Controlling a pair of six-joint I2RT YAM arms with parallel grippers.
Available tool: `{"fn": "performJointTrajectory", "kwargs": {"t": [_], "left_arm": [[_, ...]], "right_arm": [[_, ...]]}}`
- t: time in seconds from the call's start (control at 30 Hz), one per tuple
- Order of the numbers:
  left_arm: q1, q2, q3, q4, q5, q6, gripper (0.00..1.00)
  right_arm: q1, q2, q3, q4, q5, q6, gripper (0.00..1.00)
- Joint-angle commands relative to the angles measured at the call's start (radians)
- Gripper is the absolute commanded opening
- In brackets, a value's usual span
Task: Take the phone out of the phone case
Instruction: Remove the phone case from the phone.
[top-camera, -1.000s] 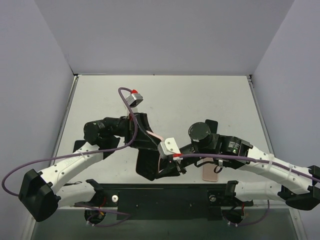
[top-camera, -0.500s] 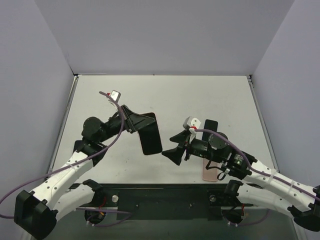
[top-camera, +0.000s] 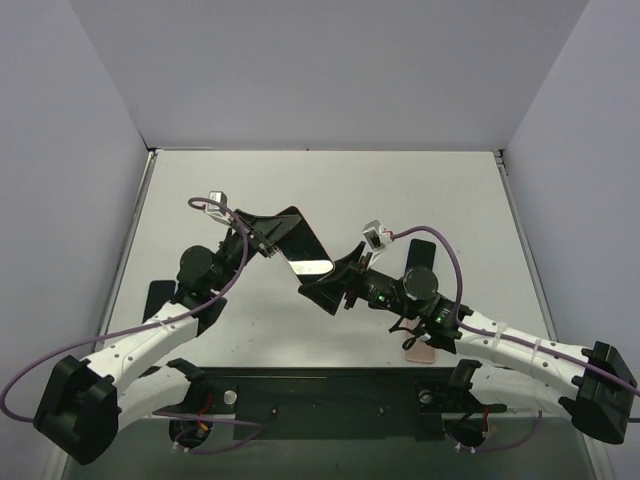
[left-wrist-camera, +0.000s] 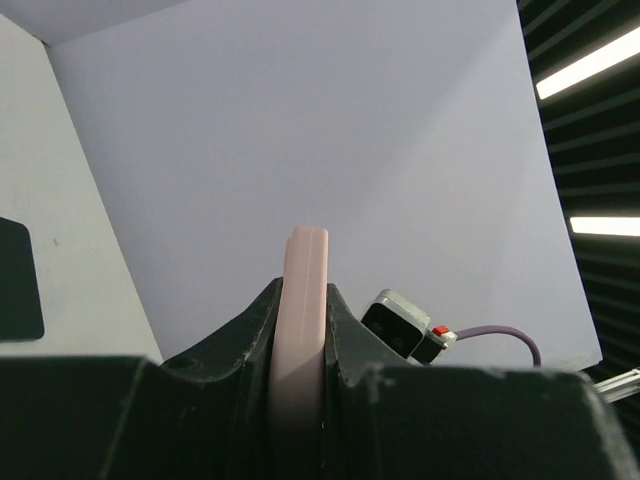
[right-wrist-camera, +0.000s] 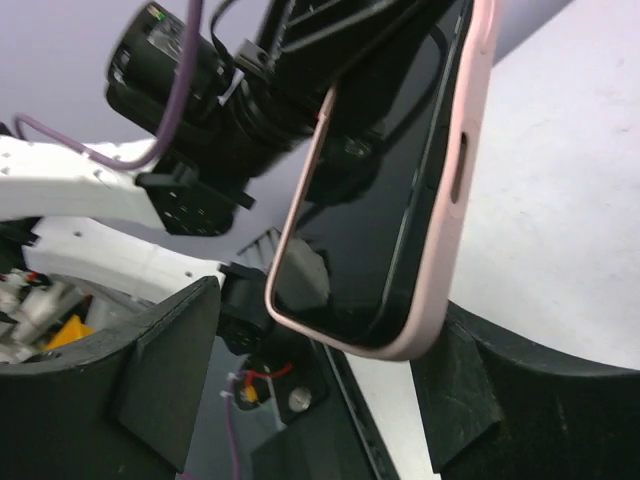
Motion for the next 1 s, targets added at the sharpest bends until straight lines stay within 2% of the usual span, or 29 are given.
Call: {"fn": "performJointTrajectory", "kwargs": {"t": [0.0, 0.13, 0.3, 0.57, 0.87, 0.97], "left_arm": [[-0.02, -0.029, 0.013, 0.212, -0.09, -0.053, 0.0], [-0.026, -0.038, 0.016, 0.205, -0.104, -0.054, 0.0], [-0.035, -0.033, 0.032, 0.209, -0.107, -0.064, 0.0], [-0.037, -0.037, 0.052, 0.215, -0.111, -0.071, 0.0], [-0.041, -0.037, 0.078, 0.214, -0.109, -0.117, 0.0], [-0.043, -0.041, 0.084, 0.189, -0.109, -0.172, 0.0]], "right_arm": [[0.005, 0.038, 0.016, 0.269, -0.04, 0.128, 0.65], [0.005, 0.039, -0.021, 0.329, 0.037, 0.146, 0.56], [0.005, 0.061, -0.018, 0.374, -0.007, 0.158, 0.45], [0.005, 0.096, -0.016, 0.423, -0.073, 0.177, 0.38], [0.001, 0.138, -0.003, 0.437, -0.092, 0.166, 0.09], [0.001, 0.141, -0.003, 0.438, -0.116, 0.108, 0.0]]}}
